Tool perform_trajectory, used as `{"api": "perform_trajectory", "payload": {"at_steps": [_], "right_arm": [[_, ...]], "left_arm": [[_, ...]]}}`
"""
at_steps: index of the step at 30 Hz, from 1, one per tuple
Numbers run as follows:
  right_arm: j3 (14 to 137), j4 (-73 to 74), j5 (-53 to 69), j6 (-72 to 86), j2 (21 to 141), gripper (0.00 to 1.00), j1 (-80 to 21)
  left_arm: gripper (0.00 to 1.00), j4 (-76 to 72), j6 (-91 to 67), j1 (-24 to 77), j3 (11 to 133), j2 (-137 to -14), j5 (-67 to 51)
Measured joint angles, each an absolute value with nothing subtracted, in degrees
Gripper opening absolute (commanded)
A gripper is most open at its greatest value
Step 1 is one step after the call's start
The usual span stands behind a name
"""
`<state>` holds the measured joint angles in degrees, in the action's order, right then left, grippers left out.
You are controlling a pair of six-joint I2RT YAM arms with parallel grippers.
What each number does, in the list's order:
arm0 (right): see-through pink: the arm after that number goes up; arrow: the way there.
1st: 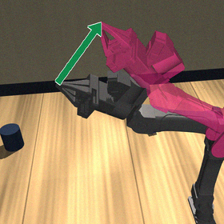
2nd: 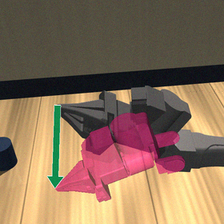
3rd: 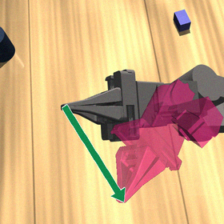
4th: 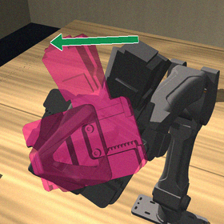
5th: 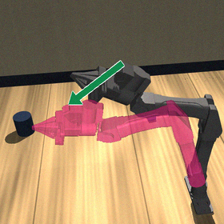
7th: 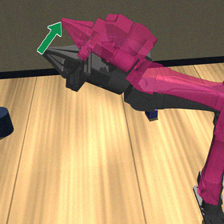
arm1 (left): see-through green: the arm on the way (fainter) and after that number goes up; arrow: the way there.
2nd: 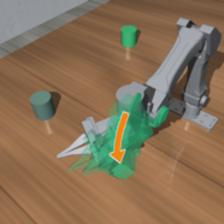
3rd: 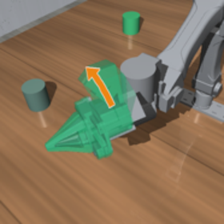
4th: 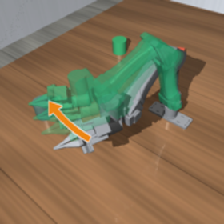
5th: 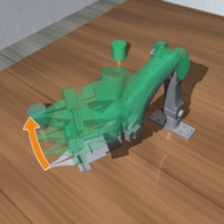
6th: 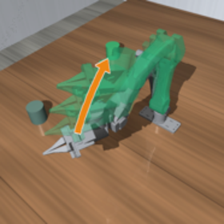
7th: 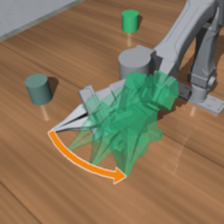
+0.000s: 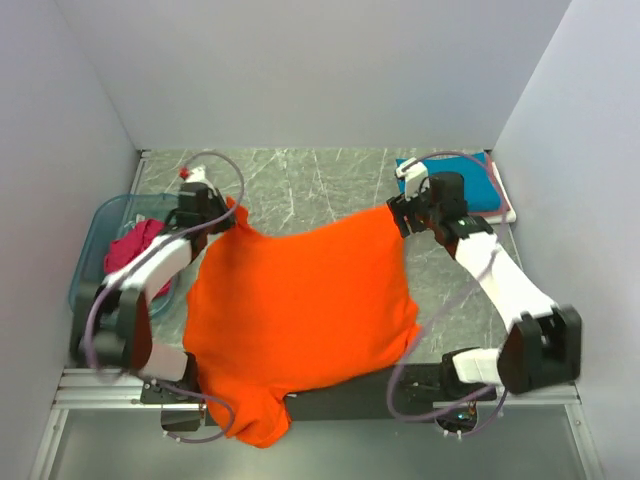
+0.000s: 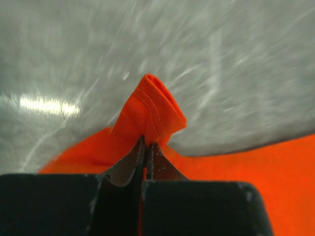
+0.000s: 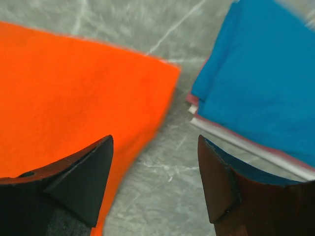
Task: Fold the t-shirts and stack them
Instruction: Flatten the tshirt out
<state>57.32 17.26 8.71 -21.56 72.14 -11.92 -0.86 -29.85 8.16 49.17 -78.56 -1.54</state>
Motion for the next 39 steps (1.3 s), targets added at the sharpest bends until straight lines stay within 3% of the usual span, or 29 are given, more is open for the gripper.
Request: {"api": "perform_trajectory", "payload": {"at_steps": [7, 18, 20, 21, 24, 27, 32, 39], "right_arm": [[60.27, 21.45, 16.36, -23.79, 77.93, 0.79, -8.64], [62.13, 32.45, 23.38, -30.13, 83.64, 0.73, -4.45], [61.80, 33.71, 23.40, -30.48, 85.58, 0.73, -3.49], [61.76, 34.39, 23.42, -30.57, 86.30, 0.73, -3.14], [61.82, 35.44, 24.03, -30.65, 86.74, 0.73, -3.01], [62.65, 36.21, 25.71, -30.57, 86.74, 0.73, -3.01], [65.32, 36.49, 29.15, -29.80, 86.76, 0.73, -3.25], [69.06, 36.62, 33.45, -28.88, 90.70, 0.69, -4.71]], "left_arm": [[0.00, 2.92, -27.33, 8.29, 60.90, -100.68, -0.38], [0.01, 4.05, -24.67, 8.34, 69.73, -106.80, 2.98], [0.10, 5.30, -24.43, 8.34, 71.64, -108.68, 3.03], [0.28, 5.85, -24.08, 8.34, 72.55, -109.54, 3.01], [0.51, 7.81, -22.90, 8.34, 75.00, -110.87, 3.07], [0.62, 9.04, -21.76, 8.34, 77.62, -110.83, 4.03], [0.72, 9.54, -19.11, 8.27, 80.14, -107.66, 6.79], [0.58, 15.03, -19.16, 5.13, 86.11, -105.80, 2.57]]}}
